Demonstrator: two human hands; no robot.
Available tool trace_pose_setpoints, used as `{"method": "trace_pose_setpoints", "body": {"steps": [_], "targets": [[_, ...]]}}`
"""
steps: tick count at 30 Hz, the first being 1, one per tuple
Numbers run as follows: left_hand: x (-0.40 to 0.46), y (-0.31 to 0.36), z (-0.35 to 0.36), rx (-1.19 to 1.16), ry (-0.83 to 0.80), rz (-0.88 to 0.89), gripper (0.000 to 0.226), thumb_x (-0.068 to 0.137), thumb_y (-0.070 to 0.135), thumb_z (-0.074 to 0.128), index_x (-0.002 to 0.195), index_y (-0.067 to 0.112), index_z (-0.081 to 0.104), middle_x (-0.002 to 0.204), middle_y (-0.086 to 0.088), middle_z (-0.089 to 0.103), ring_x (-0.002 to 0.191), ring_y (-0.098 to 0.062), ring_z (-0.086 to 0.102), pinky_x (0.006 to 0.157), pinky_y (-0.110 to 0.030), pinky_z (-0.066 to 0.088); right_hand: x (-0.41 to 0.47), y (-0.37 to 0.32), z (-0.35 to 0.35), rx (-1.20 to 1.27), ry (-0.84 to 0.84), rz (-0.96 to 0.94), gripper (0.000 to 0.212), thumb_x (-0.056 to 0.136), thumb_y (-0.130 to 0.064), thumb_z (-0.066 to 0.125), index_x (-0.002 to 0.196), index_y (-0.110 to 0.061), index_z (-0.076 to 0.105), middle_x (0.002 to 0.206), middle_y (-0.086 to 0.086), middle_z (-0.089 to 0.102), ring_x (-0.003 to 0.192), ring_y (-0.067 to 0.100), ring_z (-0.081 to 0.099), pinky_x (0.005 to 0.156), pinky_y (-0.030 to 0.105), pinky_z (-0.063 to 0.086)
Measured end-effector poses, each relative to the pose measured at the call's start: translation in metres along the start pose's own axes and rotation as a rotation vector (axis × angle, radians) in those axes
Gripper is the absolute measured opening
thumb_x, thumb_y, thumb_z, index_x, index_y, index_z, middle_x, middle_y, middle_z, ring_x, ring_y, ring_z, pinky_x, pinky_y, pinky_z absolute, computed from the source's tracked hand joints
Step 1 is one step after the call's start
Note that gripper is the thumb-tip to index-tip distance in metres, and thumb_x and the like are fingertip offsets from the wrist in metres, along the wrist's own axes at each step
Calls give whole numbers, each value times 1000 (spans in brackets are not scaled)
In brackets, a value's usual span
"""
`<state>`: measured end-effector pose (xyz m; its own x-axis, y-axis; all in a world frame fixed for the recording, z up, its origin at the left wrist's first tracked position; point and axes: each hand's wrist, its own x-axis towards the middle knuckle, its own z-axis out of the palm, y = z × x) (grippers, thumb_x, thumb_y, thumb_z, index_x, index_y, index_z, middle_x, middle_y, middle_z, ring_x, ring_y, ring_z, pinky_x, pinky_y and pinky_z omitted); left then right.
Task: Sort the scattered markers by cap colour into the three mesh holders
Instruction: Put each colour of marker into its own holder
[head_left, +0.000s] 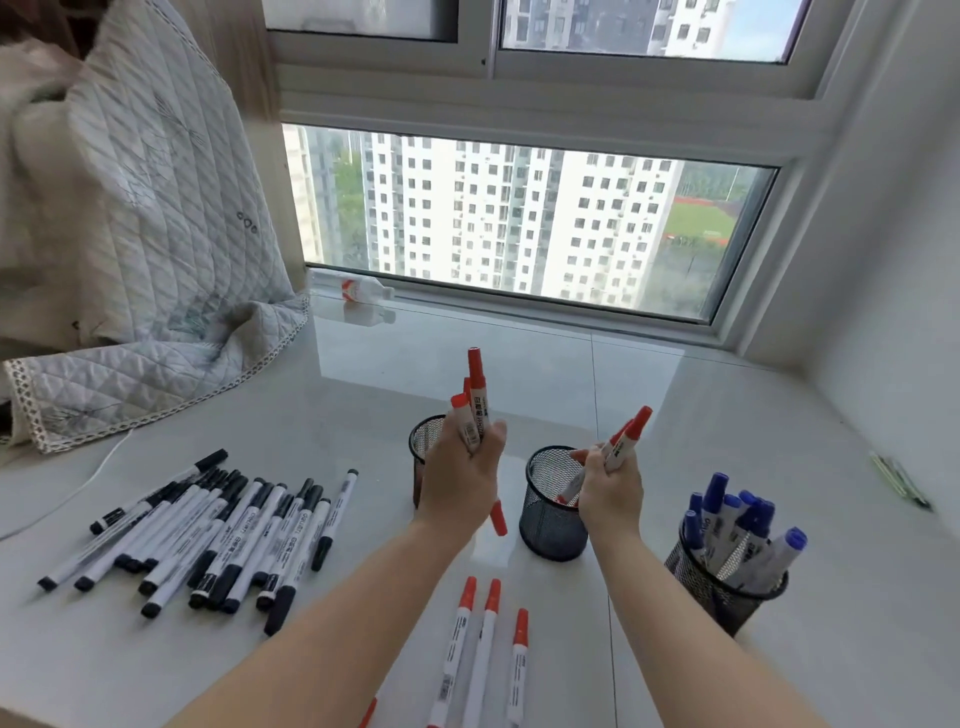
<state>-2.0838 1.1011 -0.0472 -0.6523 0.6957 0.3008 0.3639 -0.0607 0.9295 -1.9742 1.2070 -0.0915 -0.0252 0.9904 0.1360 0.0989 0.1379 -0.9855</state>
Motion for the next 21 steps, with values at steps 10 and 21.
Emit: {"method": "trace_pose_setpoints", "body": {"steps": [10,21], "targets": [[-7,3,67,-287,-111,-180,16,92,31,51,88,16,46,69,-1,52,48,-7,49,46,-20,44,-49,7,-26,-23,94,27,10,92,-15,47,90,-25,46,77,-2,61,63,17,57,57,30,48],[-33,-20,78,-241,-51,-194,19,91,33,52,93,14,50,82,2,66,61,-15,58,51,-19,47,-56,2,-32,107,185,16,5,88,-13,55,85,-14,52,68,0,59,51,-3,58,45,5,40]]}}
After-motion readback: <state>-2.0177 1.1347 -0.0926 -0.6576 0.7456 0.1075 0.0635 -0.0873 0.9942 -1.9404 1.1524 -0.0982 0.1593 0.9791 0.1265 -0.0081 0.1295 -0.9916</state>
